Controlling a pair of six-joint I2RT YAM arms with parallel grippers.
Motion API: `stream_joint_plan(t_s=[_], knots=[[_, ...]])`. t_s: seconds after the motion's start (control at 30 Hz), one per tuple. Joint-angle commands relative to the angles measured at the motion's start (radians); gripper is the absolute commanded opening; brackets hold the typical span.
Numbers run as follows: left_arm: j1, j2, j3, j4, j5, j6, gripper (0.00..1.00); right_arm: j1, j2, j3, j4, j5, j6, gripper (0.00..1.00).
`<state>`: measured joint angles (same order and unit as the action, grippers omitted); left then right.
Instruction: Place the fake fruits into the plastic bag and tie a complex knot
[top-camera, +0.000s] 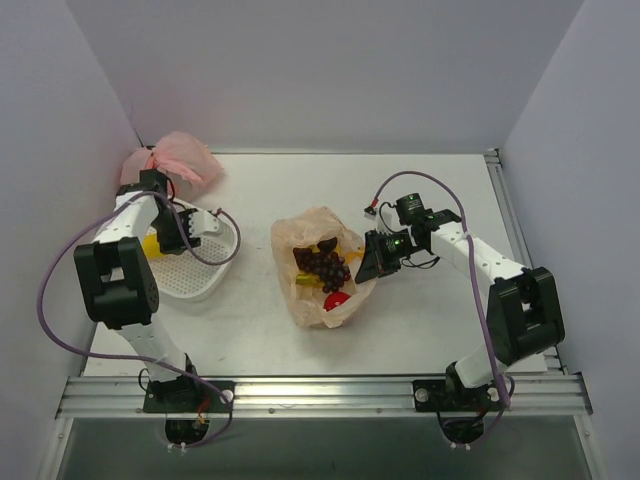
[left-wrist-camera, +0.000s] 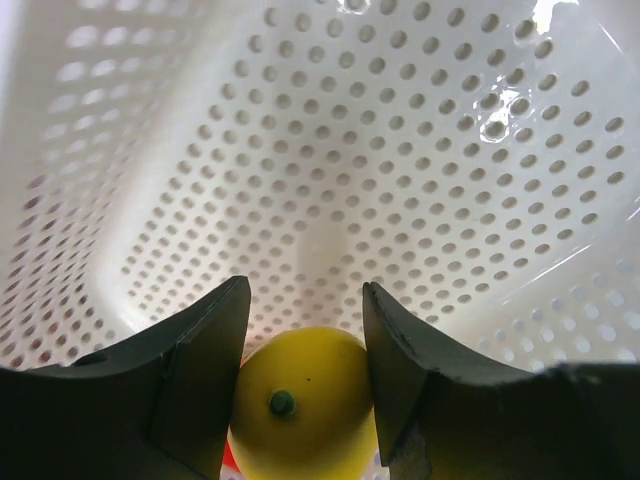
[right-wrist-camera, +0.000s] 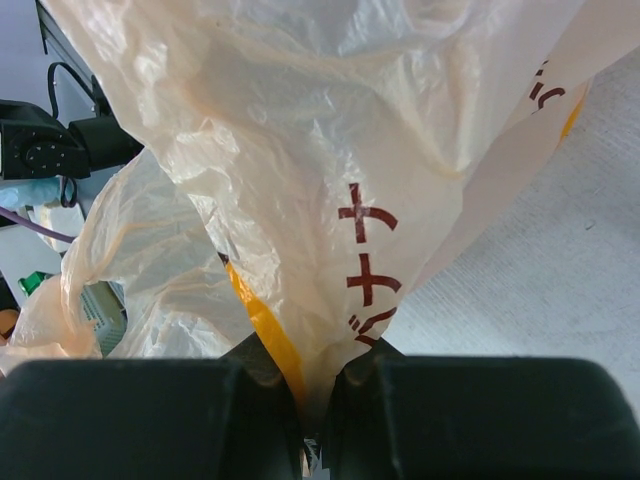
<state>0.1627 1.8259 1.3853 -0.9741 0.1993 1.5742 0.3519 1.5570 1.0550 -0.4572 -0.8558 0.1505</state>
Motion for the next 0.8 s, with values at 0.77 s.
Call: stream_joint_plan(t_s=[0.77], knots=[[0.121, 0.047, 0.158, 0.057, 0.117, -0.158, 0.98, -0.007, -0.009, 0.017, -0.032, -0.023, -0.014, 0.00]])
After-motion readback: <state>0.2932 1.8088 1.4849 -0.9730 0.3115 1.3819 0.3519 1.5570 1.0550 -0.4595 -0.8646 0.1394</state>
